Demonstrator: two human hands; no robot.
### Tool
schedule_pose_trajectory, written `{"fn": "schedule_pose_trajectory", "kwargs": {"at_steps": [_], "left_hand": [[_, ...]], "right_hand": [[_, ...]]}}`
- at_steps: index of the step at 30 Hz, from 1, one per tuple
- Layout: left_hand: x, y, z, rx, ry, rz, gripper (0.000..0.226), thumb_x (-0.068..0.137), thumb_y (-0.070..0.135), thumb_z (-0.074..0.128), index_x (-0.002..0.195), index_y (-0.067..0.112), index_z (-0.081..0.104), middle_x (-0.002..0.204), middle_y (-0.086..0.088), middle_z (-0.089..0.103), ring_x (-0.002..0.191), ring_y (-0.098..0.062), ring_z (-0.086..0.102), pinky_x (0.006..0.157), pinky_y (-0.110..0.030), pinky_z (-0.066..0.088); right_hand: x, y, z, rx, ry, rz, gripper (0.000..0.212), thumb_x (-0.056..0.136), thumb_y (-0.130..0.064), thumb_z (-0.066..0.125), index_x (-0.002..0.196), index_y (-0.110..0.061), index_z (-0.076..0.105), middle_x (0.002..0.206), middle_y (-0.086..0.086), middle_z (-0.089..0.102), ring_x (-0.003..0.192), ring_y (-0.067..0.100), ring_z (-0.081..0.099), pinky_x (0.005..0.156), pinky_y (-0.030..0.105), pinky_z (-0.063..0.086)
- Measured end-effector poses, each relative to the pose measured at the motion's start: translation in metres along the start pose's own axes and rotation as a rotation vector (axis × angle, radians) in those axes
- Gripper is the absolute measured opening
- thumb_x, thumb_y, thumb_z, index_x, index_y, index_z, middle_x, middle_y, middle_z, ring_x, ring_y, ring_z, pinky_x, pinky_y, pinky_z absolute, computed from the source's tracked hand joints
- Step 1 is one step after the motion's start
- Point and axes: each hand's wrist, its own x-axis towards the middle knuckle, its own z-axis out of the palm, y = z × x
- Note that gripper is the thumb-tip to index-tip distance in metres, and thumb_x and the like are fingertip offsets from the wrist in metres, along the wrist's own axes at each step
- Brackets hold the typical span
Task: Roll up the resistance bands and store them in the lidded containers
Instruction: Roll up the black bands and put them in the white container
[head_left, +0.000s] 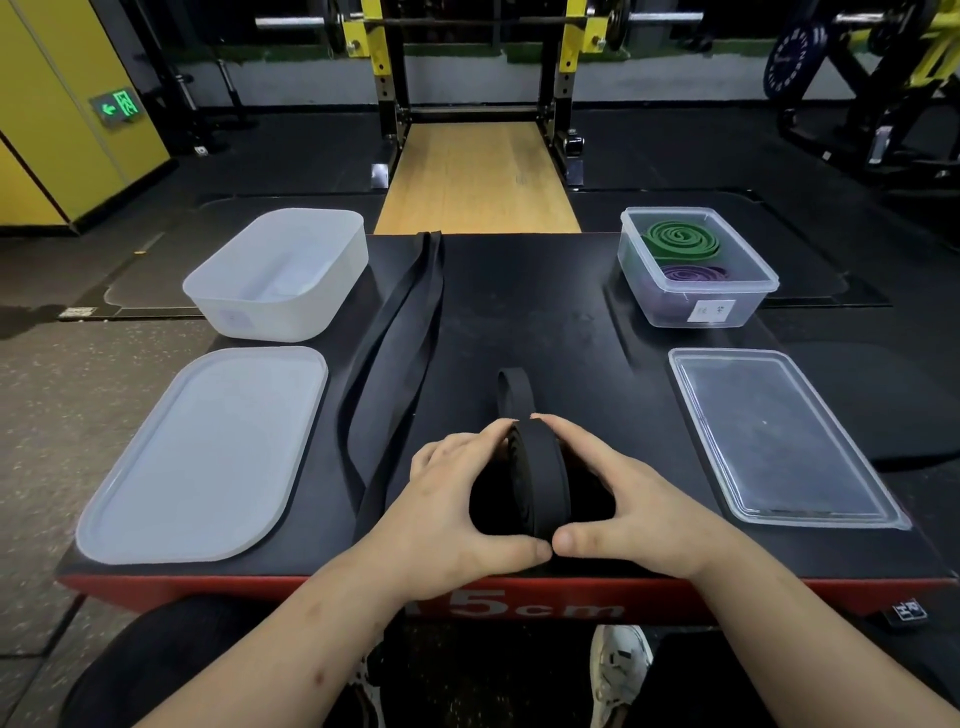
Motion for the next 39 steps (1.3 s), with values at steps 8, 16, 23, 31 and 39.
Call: {"fn": "schedule_pose_trajectory", "kwargs": {"at_steps": [8, 16, 23, 31, 39], "left_hand": [[-0.0018, -0.0016, 0.0041, 0.002, -0.02, 0.006, 0.114, 0.06, 0.062, 0.082, 0.148, 0.065, 0.009, 0.147, 0.028, 0.026, 0.146, -0.006, 0.01, 0.113, -0.035, 0.028], [0.0006, 0.0, 0.0025, 0.005, 0.014, 0.037, 0.093, 0.066, 0.061, 0.077, 0.142, 0.067, 0.022, 0.137, 0.033, 0.036, 0.14, -0.007, 0.021, 0.112, -0.037, 0.032], [-0.0018, -0.0015, 0.0045, 0.019, -0.019, 0.025, 0.117, 0.065, 0.057, 0.084, 0.149, 0.063, 0.004, 0.138, 0.04, 0.024, 0.143, -0.003, 0.01, 0.109, -0.029, 0.022], [0.0049, -0.0012, 0.0056, 0.015, 0.039, 0.049, 0.095, 0.067, 0.064, 0.076, 0.145, 0.061, 0.023, 0.138, 0.028, 0.043, 0.14, -0.012, 0.028, 0.114, -0.042, 0.034], [0.0011, 0.0002, 0.004, 0.018, 0.015, 0.049, 0.104, 0.065, 0.056, 0.082, 0.145, 0.064, 0.016, 0.136, 0.038, 0.036, 0.141, -0.005, 0.021, 0.114, -0.036, 0.03]], "right_hand": [[-0.0006, -0.0028, 0.0002, -0.004, 0.032, -0.02, 0.08, 0.077, -0.049, 0.081, 0.145, -0.061, 0.039, 0.139, -0.015, 0.061, 0.135, 0.007, 0.053, 0.114, 0.04, 0.042], [-0.0002, 0.0014, 0.0001, -0.007, -0.001, 0.006, 0.103, 0.072, -0.05, 0.089, 0.152, -0.062, 0.026, 0.153, -0.02, 0.047, 0.144, 0.001, 0.042, 0.122, 0.043, 0.035], [0.0021, -0.0052, -0.0006, 0.003, 0.011, -0.018, 0.081, 0.077, -0.047, 0.082, 0.144, -0.059, 0.039, 0.138, -0.012, 0.061, 0.133, 0.009, 0.056, 0.112, 0.04, 0.044], [0.0007, -0.0015, -0.001, 0.008, 0.003, -0.034, 0.096, 0.077, -0.044, 0.088, 0.15, -0.063, 0.029, 0.151, -0.023, 0.049, 0.143, 0.001, 0.043, 0.12, 0.041, 0.036], [0.0016, -0.0031, 0.0013, 0.044, 0.029, -0.039, 0.078, 0.08, -0.047, 0.08, 0.145, -0.058, 0.039, 0.141, -0.014, 0.06, 0.135, 0.008, 0.054, 0.11, 0.034, 0.044]]}}
